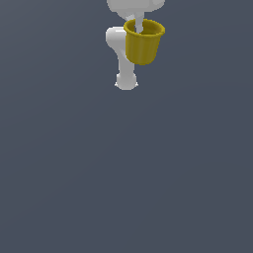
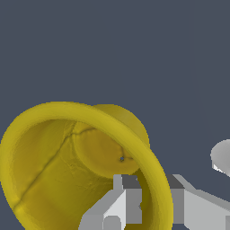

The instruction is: Pick up the object and move it to a goal position.

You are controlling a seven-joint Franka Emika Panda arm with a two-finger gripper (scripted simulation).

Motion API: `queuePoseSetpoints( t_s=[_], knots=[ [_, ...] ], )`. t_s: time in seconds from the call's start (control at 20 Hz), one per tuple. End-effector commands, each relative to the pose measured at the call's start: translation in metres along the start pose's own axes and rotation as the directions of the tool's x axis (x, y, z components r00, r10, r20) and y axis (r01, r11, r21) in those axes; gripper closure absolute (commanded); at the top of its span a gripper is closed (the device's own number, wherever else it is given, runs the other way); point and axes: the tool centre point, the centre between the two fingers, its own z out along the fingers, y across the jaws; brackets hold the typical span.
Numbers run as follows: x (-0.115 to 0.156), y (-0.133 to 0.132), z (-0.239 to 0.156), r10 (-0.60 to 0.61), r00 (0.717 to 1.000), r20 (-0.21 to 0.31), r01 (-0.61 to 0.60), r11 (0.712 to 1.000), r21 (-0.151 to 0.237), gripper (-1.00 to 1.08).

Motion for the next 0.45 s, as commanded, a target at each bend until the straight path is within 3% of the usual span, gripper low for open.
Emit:
queuePoseSetpoints(
  t_s=[0.0,0.4],
  knots=[
    [-0.002,-0.001,-0.012,-0.001,1.0,0.0,0.001,1.0,0.002,1.08],
    [-0.004,-0.002,-0.025,-0.001,1.0,0.001,0.001,1.0,0.002,1.08]
  ],
)
